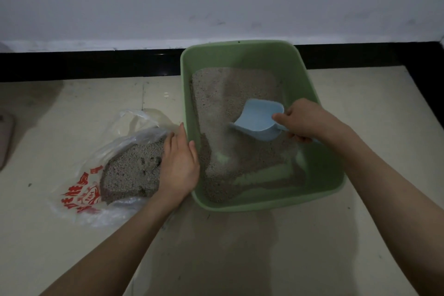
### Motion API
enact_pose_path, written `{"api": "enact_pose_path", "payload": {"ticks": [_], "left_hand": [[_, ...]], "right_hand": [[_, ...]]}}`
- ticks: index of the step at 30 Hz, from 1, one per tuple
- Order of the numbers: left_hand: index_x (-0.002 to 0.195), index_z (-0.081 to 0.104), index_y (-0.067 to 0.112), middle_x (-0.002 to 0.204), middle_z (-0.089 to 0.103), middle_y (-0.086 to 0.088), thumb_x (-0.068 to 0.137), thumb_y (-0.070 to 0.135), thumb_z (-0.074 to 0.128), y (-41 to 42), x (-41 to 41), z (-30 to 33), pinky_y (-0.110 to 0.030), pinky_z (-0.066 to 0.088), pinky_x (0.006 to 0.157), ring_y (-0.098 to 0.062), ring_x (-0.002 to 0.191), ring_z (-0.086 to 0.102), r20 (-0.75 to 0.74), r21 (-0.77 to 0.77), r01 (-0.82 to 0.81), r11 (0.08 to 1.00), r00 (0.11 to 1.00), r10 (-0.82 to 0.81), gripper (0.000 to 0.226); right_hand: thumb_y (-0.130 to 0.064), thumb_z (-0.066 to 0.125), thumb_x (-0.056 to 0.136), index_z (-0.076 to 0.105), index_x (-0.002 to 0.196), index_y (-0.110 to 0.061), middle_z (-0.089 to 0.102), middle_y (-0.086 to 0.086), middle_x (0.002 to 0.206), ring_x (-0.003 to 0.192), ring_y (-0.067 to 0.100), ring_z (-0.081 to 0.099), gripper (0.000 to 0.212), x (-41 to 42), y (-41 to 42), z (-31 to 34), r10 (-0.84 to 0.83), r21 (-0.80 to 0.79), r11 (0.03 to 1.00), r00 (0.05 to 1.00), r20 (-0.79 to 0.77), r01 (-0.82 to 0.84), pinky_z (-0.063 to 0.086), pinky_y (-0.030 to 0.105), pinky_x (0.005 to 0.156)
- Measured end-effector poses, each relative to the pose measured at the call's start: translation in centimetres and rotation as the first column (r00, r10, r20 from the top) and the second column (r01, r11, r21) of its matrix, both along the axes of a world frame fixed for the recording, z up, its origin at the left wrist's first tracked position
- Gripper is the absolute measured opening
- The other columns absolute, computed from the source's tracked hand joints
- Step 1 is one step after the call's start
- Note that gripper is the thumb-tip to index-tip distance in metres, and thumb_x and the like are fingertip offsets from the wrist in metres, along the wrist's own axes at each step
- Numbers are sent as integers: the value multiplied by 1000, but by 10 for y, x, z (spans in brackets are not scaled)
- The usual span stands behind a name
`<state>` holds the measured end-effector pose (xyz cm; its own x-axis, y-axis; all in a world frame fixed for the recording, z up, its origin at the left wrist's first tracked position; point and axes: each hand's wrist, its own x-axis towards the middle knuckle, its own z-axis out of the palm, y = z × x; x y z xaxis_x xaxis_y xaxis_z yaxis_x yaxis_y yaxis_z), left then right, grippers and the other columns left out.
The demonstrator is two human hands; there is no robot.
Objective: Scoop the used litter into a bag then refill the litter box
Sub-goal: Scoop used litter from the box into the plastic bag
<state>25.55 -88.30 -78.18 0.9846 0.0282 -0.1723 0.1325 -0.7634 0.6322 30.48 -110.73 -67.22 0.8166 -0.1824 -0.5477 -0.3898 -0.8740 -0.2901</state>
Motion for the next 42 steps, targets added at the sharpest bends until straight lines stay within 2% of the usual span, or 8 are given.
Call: {"api": "enact_pose_path", "payload": {"ticks": [4, 11, 15, 19, 29, 31, 37, 42], "left_hand": [[146, 17, 9, 143, 34, -14, 100, 22, 23, -1, 0, -1, -47, 23, 112, -31, 136, 21, 1, 1, -9, 1000, 1000, 9, 48], [146, 18, 8, 141, 35, -16, 100, 23, 24, -2, 0, -6, -48, 27, 109, -31, 132, 28, 11, 41, -16, 999, 1000, 16, 49], [145, 20, 7, 138, 39, -18, 99, 22, 25, -2, 0, -9, -48, 31, 106, -31, 130, 32, 37, 29, -12, 1000, 999, 11, 49], [145, 21, 6, 139, 38, -18, 96, 28, 19, -3, 0, -10, -49, 31, 106, -32, 131, 33, 47, 28, -19, 999, 999, 18, 54], [146, 16, 5, 150, 26, -16, 99, 19, 26, -4, -1, -5, -41, 17, 116, -29, 142, 17, 34, 41, -17, 999, 999, 15, 50], [147, 15, 5, 151, 23, -15, 100, 20, 25, -4, -1, -4, -39, 15, 117, -27, 143, 14, 19, 44, -15, 999, 1000, 15, 51], [147, 15, 7, 150, 25, -15, 99, 21, 25, -5, 0, -2, -43, 19, 115, -28, 142, 16, -1, 48, -33, 998, 999, 33, 50], [147, 13, 7, 152, 21, -14, 100, 21, 25, -6, -1, 0, -37, 13, 117, -26, 143, 11, -9, 59, -35, 998, 999, 36, 51]], "right_hand": [[-36, 48, 95, 60, 95, -1, 62, 14, 84, 58, 21, 53, 37, 17, 1, -15, -57, -15, 998, 982, 180, 61, 46, 28, 57], [-38, 48, 93, 62, 104, 5, 65, 18, 97, 81, 30, 62, 47, 57, 43, -76, -365, 330, 901, 904, 221, 283, 55, 40, 73], [-33, 48, 94, 63, 97, 4, 66, 17, 91, 69, 25, 58, 40, 64, 58, -94, -529, 477, 779, 835, 150, 408, 50, 37, 66], [-22, 45, 93, 56, 76, -3, 55, 9, 66, 52, 16, 47, 28, 55, 65, -103, -599, 590, 664, 799, 50, 460, 39, 28, 50], [-17, 42, 95, 52, 97, -6, 53, 5, 71, 58, 14, 49, 15, 39, 52, -88, -625, 707, 551, 781, -3, 443, 43, 17, 45], [-17, 43, 95, 53, 100, -7, 53, 6, 72, 58, 14, 49, 15, 33, 41, -83, -593, 698, 579, 805, 6, 422, 43, 17, 44], [-20, 49, 92, 62, 92, -5, 59, 4, 63, 53, 14, 54, 20, 12, 25, -84, -350, 441, 850, 935, 62, 289, 41, 25, 50], [-20, 47, 94, 63, 101, 6, 59, 9, 63, 56, 20, 56, 32, 25, 43, -80, -283, 352, 901, 959, 29, 255, 45, 27, 51]]}}
